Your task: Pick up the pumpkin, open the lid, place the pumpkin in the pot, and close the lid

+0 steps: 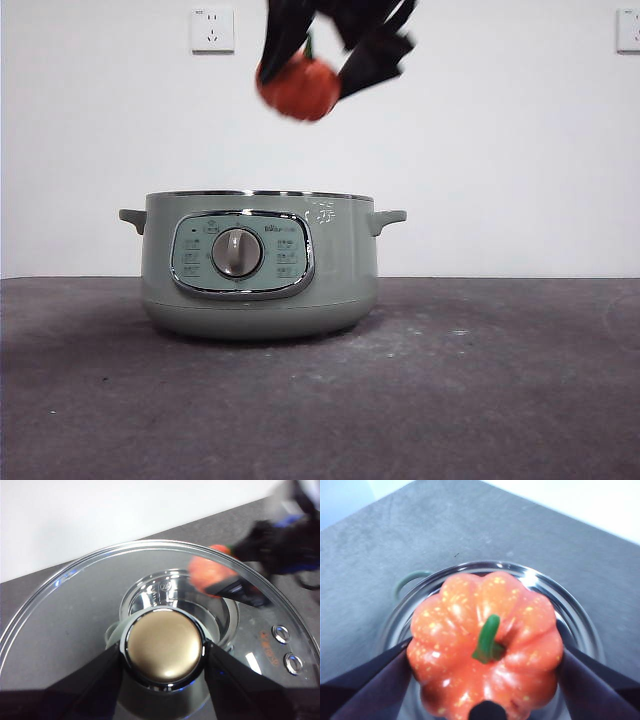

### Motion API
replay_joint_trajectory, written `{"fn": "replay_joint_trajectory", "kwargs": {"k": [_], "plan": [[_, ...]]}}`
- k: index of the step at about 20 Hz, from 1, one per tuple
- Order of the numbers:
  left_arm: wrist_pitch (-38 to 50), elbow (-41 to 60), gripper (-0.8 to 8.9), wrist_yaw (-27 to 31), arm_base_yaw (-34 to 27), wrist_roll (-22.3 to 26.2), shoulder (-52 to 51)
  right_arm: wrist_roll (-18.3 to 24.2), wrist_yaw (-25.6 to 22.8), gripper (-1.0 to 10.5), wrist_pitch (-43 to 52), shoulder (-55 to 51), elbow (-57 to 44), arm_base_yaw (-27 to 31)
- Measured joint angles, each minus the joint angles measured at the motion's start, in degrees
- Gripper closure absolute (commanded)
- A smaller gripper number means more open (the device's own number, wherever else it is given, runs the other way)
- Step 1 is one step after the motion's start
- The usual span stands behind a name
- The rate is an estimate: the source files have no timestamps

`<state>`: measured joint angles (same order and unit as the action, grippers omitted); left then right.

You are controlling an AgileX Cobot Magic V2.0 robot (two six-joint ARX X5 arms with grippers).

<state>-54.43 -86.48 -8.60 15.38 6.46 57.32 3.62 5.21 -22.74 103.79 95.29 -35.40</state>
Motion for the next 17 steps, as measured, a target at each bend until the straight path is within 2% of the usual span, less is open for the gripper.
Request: {"fn": "replay_joint_trajectory", "kwargs": {"k": [3,7,14,17], "plan": [[-2.99,0.00,8.22,0.04,0.00,0.00,-3.26,0.50,0.61,9.6,0.13,7.85,4.24,0.61],[-4.96,0.00,8.22,0.07,0.00,0.00,-5.38,1.77,0.68,9.6,1.20,13.60,4.46,0.39],[-6.82,0.00,8.22,0.04,0.00,0.00,-5.81,5.31,0.57,9.6,1.40,17.51,4.48,-2.10],[-6.84,0.00,8.22,-0.02,0.00,0.00,-5.81,5.46,0.33,9.6,1.95,18.47,4.85,-2.47]]}}
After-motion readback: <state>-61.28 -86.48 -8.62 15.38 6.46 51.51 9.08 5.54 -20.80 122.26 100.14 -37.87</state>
